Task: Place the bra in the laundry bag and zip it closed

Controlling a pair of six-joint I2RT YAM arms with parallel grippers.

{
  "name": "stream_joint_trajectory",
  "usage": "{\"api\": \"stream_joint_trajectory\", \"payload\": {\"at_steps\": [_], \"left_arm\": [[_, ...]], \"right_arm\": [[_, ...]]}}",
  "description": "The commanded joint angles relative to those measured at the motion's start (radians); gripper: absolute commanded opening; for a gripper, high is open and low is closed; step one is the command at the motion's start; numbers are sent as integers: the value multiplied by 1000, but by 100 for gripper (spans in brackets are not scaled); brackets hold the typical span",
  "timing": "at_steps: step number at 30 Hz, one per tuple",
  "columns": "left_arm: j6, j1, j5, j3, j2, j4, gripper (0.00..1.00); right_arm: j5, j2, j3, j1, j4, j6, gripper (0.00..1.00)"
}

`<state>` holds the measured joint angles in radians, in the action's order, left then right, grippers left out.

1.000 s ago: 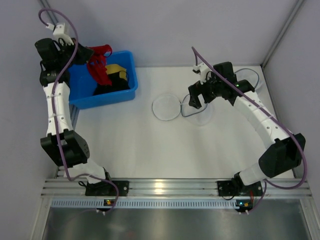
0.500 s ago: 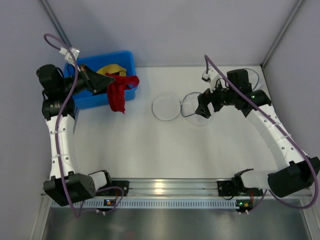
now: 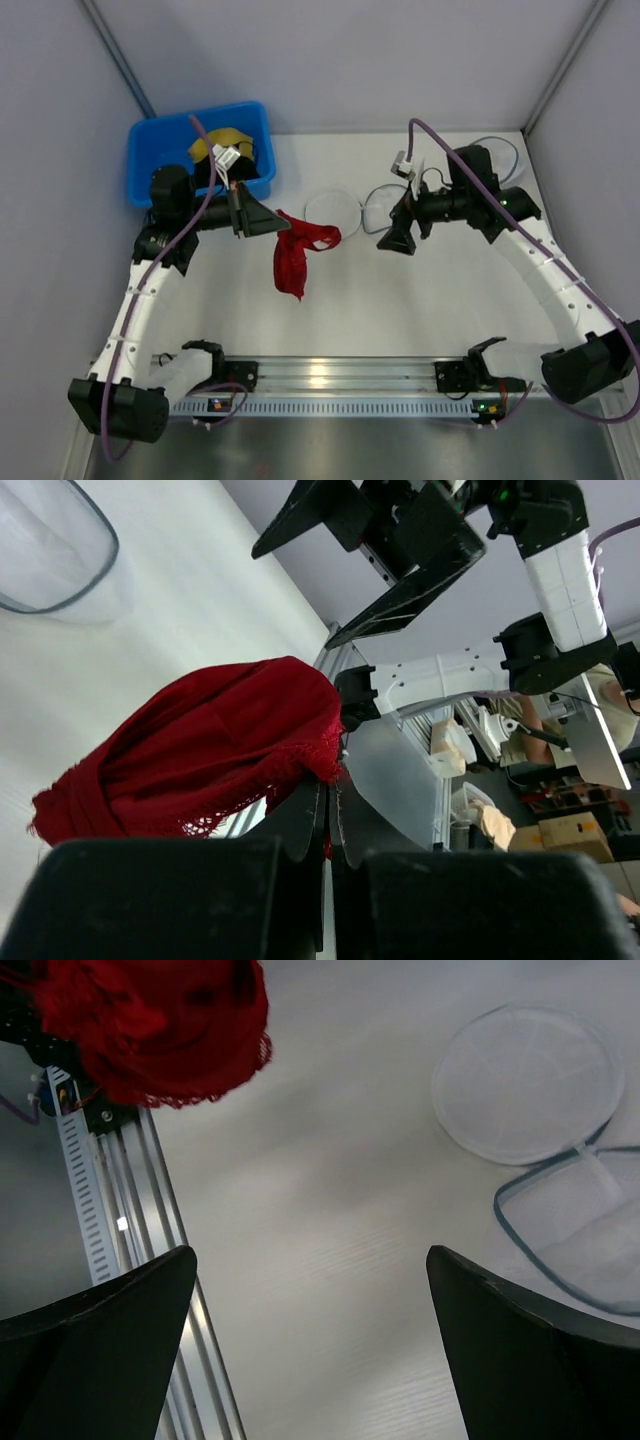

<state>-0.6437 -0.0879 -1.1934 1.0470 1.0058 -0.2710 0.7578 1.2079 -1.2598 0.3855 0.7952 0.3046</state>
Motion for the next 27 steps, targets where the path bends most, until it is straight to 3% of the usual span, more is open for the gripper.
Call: {"api": "stream_joint_trajectory", "payload": {"at_steps": [1, 11, 17, 23, 25, 27], "left_arm": [[-48, -77, 57, -4, 27, 35, 0], [-65, -119, 72, 28, 119, 35, 0], [-63, -144, 63, 45, 162, 35, 0], [-62, -167, 45, 36, 177, 35, 0], [-68, -176, 32, 34, 178, 35, 0], [-71, -180, 26, 36, 180, 35, 0]], "right_arm": [[51, 44, -125, 68, -13, 45, 100], [31, 165, -319, 217, 24, 68, 99], [-133, 212, -302, 338, -14, 116, 99], [-218, 248, -263, 378, -125, 105, 99], [-227, 254, -248, 388, -154, 117, 95], [-227, 262, -242, 408, -156, 134, 76]]}}
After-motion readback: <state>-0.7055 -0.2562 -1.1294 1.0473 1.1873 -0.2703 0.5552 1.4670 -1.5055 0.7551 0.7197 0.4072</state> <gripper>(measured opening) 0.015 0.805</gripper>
